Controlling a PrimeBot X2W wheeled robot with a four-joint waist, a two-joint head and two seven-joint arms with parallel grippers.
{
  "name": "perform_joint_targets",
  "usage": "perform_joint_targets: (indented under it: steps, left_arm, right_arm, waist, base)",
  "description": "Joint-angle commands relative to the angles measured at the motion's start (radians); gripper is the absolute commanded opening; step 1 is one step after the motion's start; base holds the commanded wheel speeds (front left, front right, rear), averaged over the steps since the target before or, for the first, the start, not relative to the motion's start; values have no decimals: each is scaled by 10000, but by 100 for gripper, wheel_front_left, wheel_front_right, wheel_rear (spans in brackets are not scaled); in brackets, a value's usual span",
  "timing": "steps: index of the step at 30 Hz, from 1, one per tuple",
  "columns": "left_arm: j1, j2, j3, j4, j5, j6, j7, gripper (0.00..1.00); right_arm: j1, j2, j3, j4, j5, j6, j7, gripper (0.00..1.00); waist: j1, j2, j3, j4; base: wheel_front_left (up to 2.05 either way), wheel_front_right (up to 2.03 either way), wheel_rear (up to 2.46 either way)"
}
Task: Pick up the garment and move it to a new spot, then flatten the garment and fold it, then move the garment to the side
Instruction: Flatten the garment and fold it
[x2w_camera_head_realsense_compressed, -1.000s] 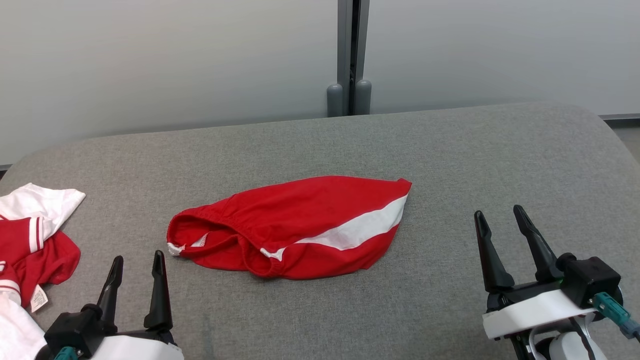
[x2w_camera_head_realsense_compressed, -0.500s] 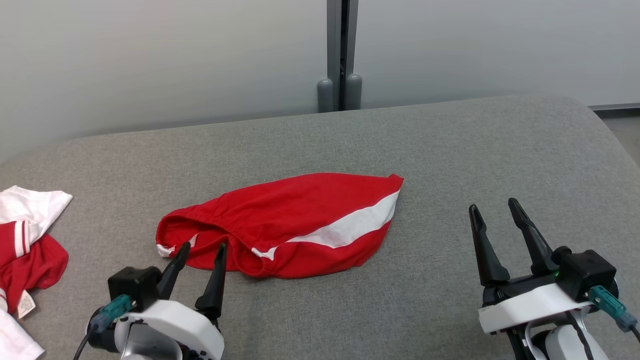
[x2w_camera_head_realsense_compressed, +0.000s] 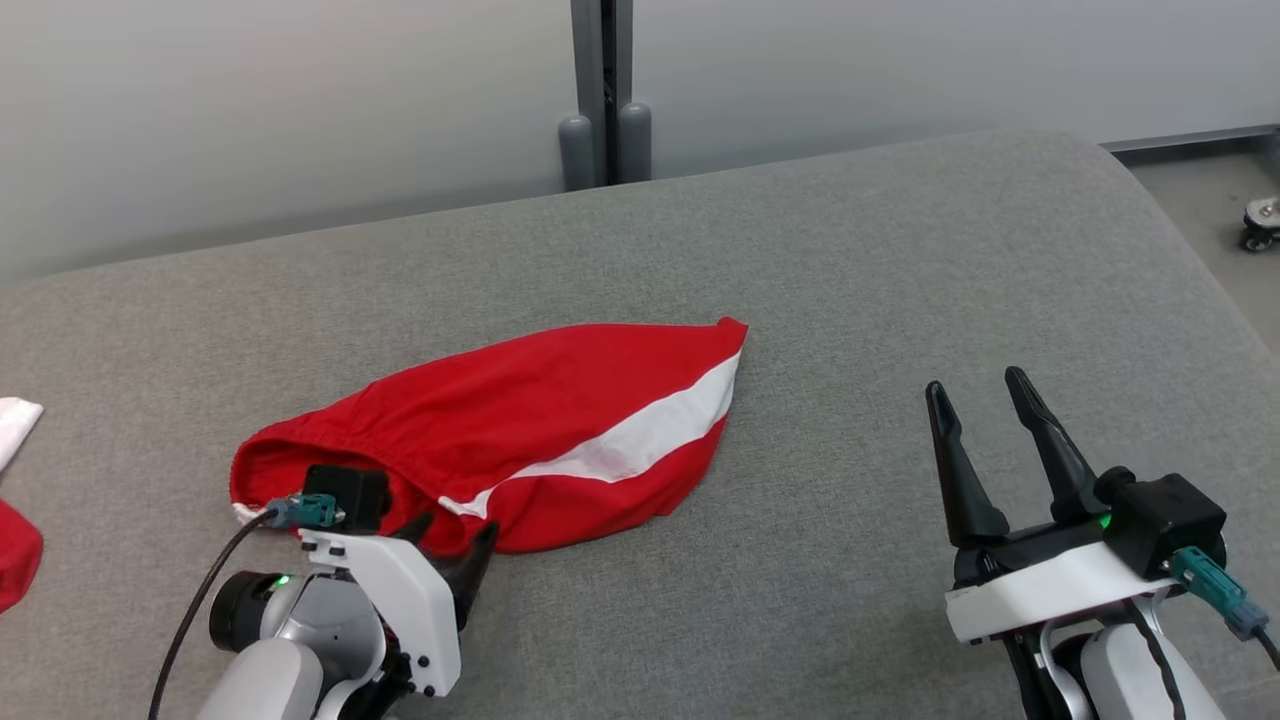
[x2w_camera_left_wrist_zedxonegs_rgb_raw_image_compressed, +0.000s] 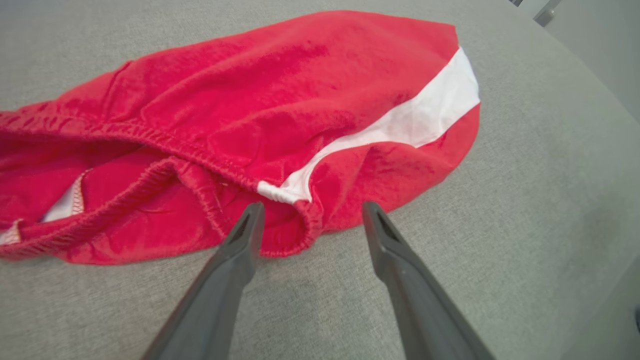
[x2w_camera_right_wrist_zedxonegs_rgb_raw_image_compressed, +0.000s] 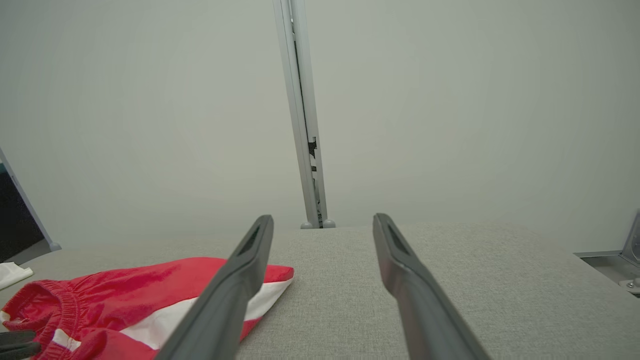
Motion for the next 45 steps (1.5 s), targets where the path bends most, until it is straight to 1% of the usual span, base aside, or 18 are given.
perform_joint_targets:
  steps: [1,4,9,10,11,12,13,19,24,29,32,35,38,41,42,43,44,45]
  left_arm:
    - [-308,-6,41,137,-187,-23,256,100]
    - [-470,-1,66,358,-358,56,645,100]
    - [-662,-37,100,556,-468,180,949,100]
    - [-662,-38,111,619,-499,214,986,82]
    - [-691,-38,114,659,-506,243,995,42]
    - [-751,-41,148,675,-486,283,914,18]
    - [-797,-50,145,696,-473,281,886,0]
    - [-696,18,117,505,-437,54,394,0]
    - [-96,20,403,-529,-860,6,133,0]
    - [853,423,806,-1766,-1116,328,231,0]
    - [1640,746,1108,-2602,-1305,620,444,0]
    - [2075,905,1308,-2771,-1406,719,499,0]
    - [2409,1004,1434,-2536,-1412,829,396,0]
    - [2553,945,1407,-2241,-1424,806,273,0]
    - [2603,937,1372,-2119,-1437,766,245,13]
    - [2629,916,1347,-2008,-1441,728,207,50]
    - [2631,871,1314,-1901,-1476,696,178,100]
    - [2613,839,1278,-1831,-1487,661,154,100]
  right_arm:
    - [-146,3,25,-25,60,19,-3,100]
    - [-219,34,25,-33,60,19,-3,100]
    - [-280,65,-20,-60,57,19,-3,100]
    - [-284,72,-37,-70,52,19,-3,100]
    - [-283,83,-51,-79,45,19,-3,100]
    - [-280,97,-70,-84,38,19,-3,100]
    - [-271,106,-99,-86,27,19,-3,100]
    - [-164,154,-153,-5,-12,19,-3,100]
    - [25,65,-253,56,-45,19,-3,100]
    - [176,-36,-312,106,-11,19,-3,100]
    - [225,-144,-272,141,0,19,-2,100]
    - [247,-214,-252,186,24,19,-2,100]
    - [285,-297,-219,254,69,19,-2,100]
    - [314,-371,-218,339,76,19,-2,100]
    - [332,-381,-215,364,88,19,-2,100]
    - [343,-385,-205,383,101,19,-2,100]
    - [346,-397,-194,408,116,19,-2,100]
    - [347,-407,-193,431,128,19,-2,100]
  waist:
    - [0,0,203,-227]
    - [0,0,332,-409]
    - [0,0,474,-571]
    - [0,0,494,-585]
    - [0,0,515,-591]
    - [0,0,533,-586]
    - [0,0,539,-568]
    - [0,0,364,-256]
    - [0,0,71,227]
    - [0,0,-193,780]
    - [0,0,-316,1160]
    - [0,0,-348,1356]
    - [0,0,-375,1464]
    - [0,0,-391,1519]
    - [0,0,-396,1528]
    - [0,0,-397,1535]
    - [0,0,-399,1542]
    - [0,0,-407,1549]
  base:
    - [0,0,0]
    - [0,0,0]
    - [0,0,0]
    - [0,0,0]
    - [0,0,0]
    - [0,0,0]
    - [0,0,0]
    - [0,0,0]
    - [0,0,0]
    - [0,0,0]
    - [0,0,0]
    - [0,0,0]
    - [0,0,0]
    - [0,0,0]
    - [0,0,0]
    - [0,0,0]
    - [0,0,0]
    - [0,0,0]
